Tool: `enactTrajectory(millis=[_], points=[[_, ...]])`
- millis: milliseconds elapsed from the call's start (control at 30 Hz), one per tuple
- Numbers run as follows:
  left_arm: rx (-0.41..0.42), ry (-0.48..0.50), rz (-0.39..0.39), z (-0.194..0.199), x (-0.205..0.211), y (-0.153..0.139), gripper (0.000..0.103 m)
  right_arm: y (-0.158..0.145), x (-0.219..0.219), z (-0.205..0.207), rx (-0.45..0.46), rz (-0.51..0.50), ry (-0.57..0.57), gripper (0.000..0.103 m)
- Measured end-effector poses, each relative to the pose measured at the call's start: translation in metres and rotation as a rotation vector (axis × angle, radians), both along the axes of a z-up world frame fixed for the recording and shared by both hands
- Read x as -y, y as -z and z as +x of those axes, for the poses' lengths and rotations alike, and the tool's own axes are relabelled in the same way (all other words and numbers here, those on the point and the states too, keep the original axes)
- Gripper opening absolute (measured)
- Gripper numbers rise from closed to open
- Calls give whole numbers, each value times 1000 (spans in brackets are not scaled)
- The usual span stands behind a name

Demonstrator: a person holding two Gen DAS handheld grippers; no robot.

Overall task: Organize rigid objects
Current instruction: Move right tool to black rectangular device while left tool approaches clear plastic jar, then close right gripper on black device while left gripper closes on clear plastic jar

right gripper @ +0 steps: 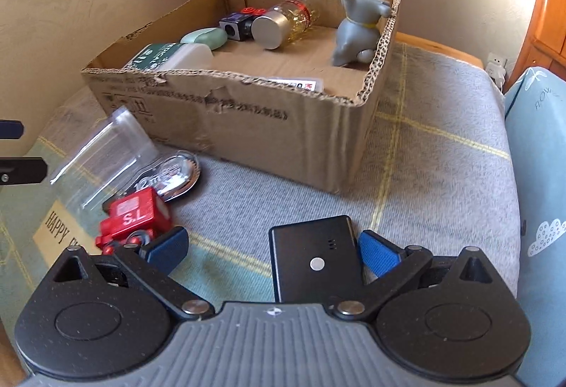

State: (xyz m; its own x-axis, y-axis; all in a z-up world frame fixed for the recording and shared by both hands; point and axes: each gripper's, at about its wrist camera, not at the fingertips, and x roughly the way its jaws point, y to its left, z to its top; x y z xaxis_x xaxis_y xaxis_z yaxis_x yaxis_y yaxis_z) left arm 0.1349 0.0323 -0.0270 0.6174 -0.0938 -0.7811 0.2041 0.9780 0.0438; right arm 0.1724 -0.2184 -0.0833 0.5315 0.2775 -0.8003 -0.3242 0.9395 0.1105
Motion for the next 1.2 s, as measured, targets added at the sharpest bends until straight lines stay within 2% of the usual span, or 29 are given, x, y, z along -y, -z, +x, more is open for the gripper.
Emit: enactTrajectory(millis=[233,300,400,767,1033,1200], points=[[-62,67,15,5,13,22,99,3,-4,-12,19,-72,65,103],[-78,64,18,6,12,28,99,6,-10,-13,27,-125,70,103],[-90,56,0,7,8,32,99,6,-10,-13,29,-119,91,103],[-88,-33,50,8,-22,32,99,6,-9,-20,43,-118,115,103],[-75,-119,77,28,-41,32,99,5,-9,-22,49,-118,119,103],[-68,-135,94,40,-41,36,99,5,-7,-24,59,-115,116,103]])
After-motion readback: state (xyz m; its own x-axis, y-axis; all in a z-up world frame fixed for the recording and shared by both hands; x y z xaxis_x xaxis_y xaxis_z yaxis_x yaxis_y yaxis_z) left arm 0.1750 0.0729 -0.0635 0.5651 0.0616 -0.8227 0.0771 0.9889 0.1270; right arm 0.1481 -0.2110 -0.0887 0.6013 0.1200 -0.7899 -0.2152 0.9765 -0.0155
